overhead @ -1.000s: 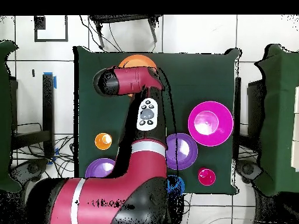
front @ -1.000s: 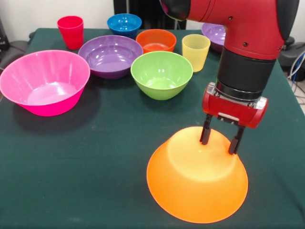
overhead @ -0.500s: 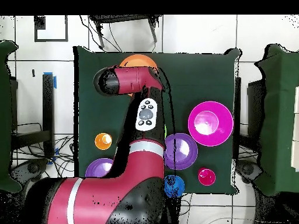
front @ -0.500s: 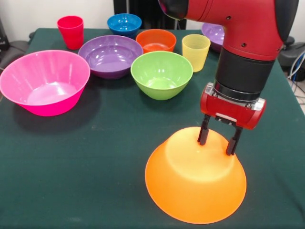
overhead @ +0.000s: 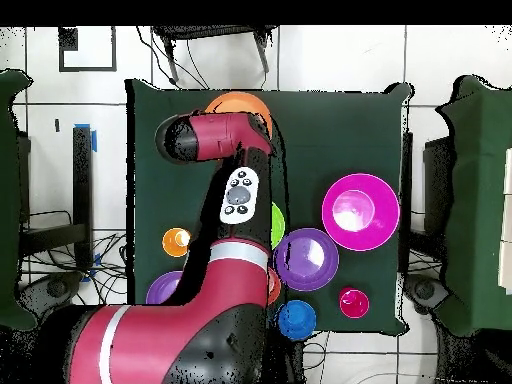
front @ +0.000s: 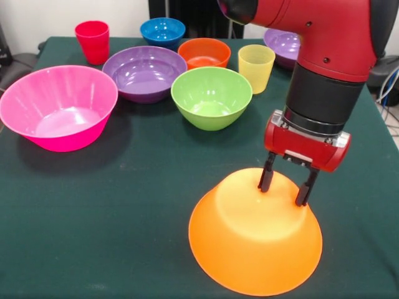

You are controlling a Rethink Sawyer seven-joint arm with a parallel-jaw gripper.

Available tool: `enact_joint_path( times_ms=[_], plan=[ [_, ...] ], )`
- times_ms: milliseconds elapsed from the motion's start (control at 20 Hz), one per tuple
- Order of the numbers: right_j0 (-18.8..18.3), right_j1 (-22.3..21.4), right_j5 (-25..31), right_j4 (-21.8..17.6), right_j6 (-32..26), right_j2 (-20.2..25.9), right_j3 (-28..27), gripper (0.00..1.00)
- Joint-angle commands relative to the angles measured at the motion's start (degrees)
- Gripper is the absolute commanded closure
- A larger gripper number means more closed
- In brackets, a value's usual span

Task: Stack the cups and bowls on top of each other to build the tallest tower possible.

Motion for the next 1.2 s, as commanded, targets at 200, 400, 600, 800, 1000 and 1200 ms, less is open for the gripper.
enact_joint_path(
  times_ms=[200,400,600,800,1000,1200],
  plan=[
    [1.4,7.1,4.7,0.0,7.6,-1.1,-1.2,0.0],
    [2.5,7.1,7.1,0.1,8.0,-3.4,-1.3,0.0],
    [2.9,7.9,9.9,0.9,7.7,-4.9,-2.5,0.0],
    [3.5,8.5,11.7,1.6,7.5,-6.2,-3.3,0.0],
    [4.3,8.8,13.5,2.2,7.9,-7.8,-3.1,0.0],
    [4.3,9.4,14.1,2.8,7.2,-8.3,-3.2,0.0]
  ],
)
